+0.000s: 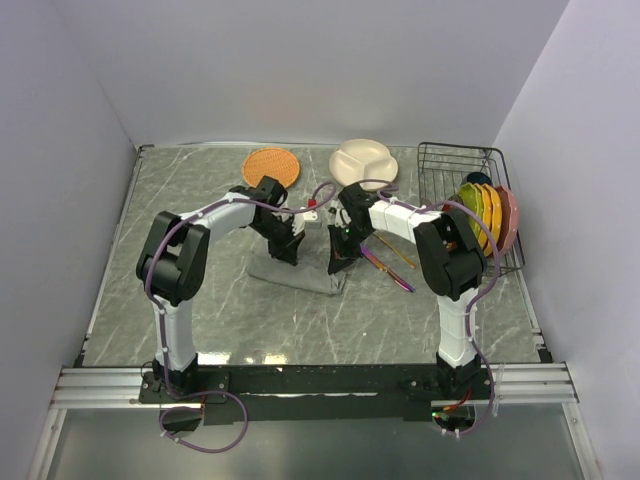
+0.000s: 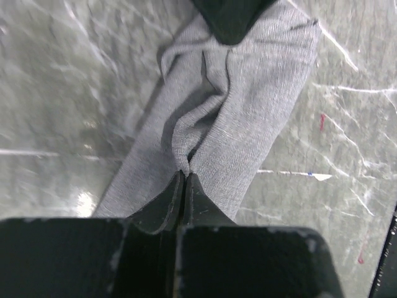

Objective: Fold the napkin into a case and place the utensils inside
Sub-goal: Smooth out the smaller rectangle-folded napkin at the center of the board.

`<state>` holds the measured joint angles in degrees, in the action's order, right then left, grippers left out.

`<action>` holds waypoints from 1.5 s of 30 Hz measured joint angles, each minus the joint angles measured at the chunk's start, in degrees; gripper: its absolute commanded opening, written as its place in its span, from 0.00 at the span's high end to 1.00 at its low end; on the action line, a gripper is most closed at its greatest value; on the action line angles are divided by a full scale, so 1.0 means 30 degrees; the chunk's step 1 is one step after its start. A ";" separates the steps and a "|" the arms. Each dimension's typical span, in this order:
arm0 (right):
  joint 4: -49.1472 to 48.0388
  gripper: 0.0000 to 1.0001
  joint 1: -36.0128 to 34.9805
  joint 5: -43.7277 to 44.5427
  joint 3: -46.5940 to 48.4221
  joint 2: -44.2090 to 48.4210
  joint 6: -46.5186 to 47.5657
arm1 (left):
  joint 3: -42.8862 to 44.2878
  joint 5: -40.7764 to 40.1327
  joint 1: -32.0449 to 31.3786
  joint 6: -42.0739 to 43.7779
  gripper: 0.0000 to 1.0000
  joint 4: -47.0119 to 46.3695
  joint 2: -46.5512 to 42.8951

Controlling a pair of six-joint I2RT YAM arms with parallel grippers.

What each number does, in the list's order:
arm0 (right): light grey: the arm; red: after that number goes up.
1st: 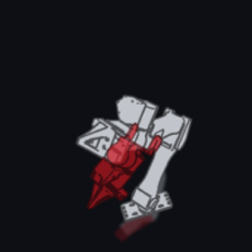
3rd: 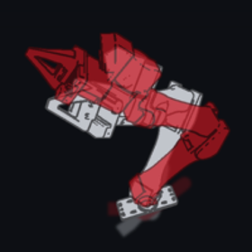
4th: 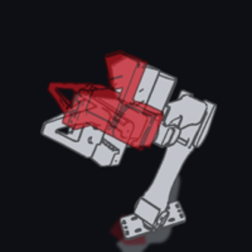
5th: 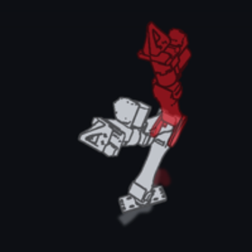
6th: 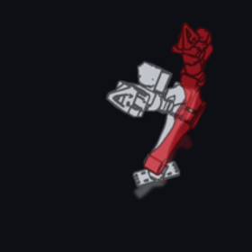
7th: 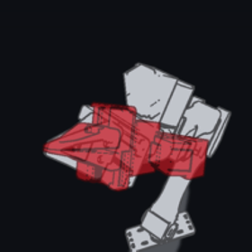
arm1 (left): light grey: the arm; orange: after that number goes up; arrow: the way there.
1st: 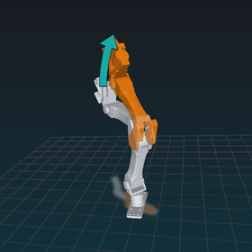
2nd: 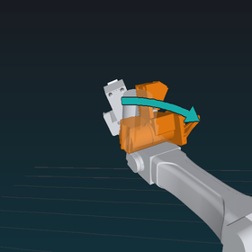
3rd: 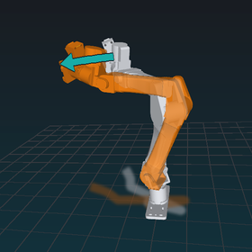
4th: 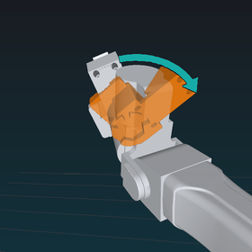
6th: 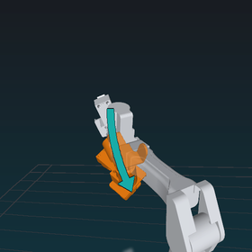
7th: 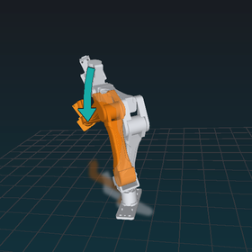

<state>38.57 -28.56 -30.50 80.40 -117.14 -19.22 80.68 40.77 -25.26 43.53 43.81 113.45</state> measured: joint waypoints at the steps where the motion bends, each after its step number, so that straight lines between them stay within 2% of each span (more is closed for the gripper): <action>1: 0.0007 1.00 -0.0007 -0.0022 0.0029 0.0000 0.0015 | 0.0073 -0.0029 -0.0080 -0.0007 0.99 -0.0066 -0.0007; 21: 0.0080 1.00 -0.0058 -0.0044 0.0736 0.0124 0.0284 | 0.1056 -0.1260 -0.0707 -0.0466 0.99 -0.1625 0.1501; 23: 0.0080 0.88 -0.0036 0.0015 0.0736 0.0124 0.0284 | 0.1246 -0.1260 -0.0707 -0.0568 0.99 -0.1625 0.1654; 27: -0.0007 0.58 0.0095 0.0386 0.0656 0.0474 0.0328 | 0.1399 -0.1260 -0.0707 -0.0809 0.99 -0.1574 0.1770; 30: -0.0525 0.49 0.0219 0.0823 -0.0022 0.1603 0.0299 | 0.1399 -0.1253 -0.0707 -0.0889 0.99 -0.1574 0.1770; 35: -0.1348 0.45 0.0532 0.1851 -0.1457 0.4167 0.0393 | 0.1399 -0.1202 -0.0699 -0.1129 0.99 -0.1581 0.1785; 39: -0.2273 0.36 0.0561 0.3235 -0.2441 0.5945 0.0860 | 0.1530 -0.1188 -0.0699 -0.1523 0.99 -0.1486 0.1894; 44: -0.3402 0.36 0.0022 0.5814 -0.4211 0.8109 0.2506 | 0.2266 -0.1042 -0.0634 -0.2222 0.99 -0.0794 0.2412; 45: -0.3628 0.40 -0.0262 0.6353 -0.4554 0.8451 0.2987 | 0.2448 -0.1013 -0.0612 -0.2390 0.99 -0.0627 0.2535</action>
<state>27.68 -29.34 -11.44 66.74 -91.79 -10.26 88.03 37.74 -27.09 36.36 41.93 121.05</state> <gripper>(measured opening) 0.642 0.024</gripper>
